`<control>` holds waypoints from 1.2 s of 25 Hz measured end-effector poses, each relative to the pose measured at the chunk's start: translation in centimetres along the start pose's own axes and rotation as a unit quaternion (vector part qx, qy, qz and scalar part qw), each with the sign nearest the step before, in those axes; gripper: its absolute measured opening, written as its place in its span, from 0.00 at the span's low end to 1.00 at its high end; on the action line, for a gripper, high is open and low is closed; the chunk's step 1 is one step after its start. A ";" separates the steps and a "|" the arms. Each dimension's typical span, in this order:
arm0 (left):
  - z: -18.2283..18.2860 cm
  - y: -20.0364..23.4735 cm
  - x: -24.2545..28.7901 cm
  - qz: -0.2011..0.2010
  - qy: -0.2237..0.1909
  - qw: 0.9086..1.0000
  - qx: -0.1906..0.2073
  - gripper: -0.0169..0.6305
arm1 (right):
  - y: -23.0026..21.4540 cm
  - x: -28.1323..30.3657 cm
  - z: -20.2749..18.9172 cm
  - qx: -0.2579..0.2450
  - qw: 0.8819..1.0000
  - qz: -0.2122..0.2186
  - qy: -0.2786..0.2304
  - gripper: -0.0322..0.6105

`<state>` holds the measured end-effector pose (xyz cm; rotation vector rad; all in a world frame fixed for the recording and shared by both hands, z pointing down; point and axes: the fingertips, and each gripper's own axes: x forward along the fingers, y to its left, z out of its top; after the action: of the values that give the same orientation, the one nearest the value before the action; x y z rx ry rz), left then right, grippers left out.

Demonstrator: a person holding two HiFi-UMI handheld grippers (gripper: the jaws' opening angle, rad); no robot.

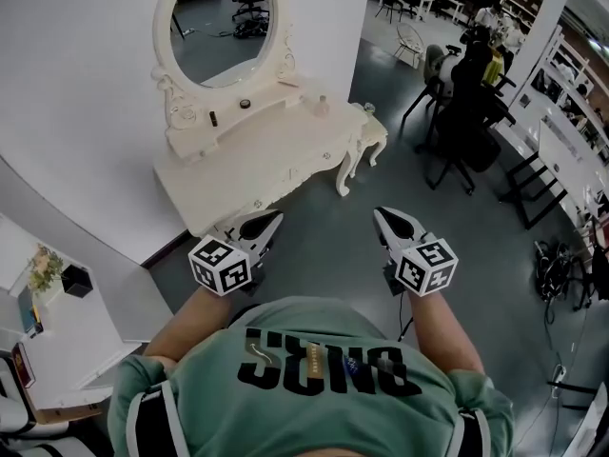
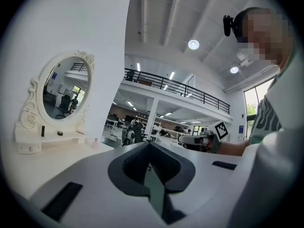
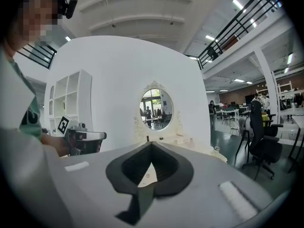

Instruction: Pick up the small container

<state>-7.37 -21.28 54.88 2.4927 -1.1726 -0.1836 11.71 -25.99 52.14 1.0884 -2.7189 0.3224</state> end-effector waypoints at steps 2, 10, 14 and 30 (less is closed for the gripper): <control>-0.3 0.0 -0.2 0.001 0.003 1.000 -0.002 0.03 | 0.0 -0.1 -0.2 0.002 1.000 0.000 0.001 0.06; -0.8 -0.1 0.8 -0.018 0.008 1.000 -0.004 0.03 | -0.4 -0.7 -1.0 0.009 1.000 -0.012 0.005 0.06; -0.5 0.3 2.4 -0.042 0.009 0.999 0.002 0.03 | -0.7 -0.8 -1.0 0.006 1.000 -0.021 -0.002 0.06; -1.3 -0.6 4.4 -0.100 0.041 0.994 0.006 0.03 | -2.4 -1.8 -0.1 0.022 0.998 -0.060 -0.021 0.06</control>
<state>-3.74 -23.86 56.02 2.6000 -0.8936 -0.1272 14.65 -26.50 52.05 1.2777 -2.6789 0.3468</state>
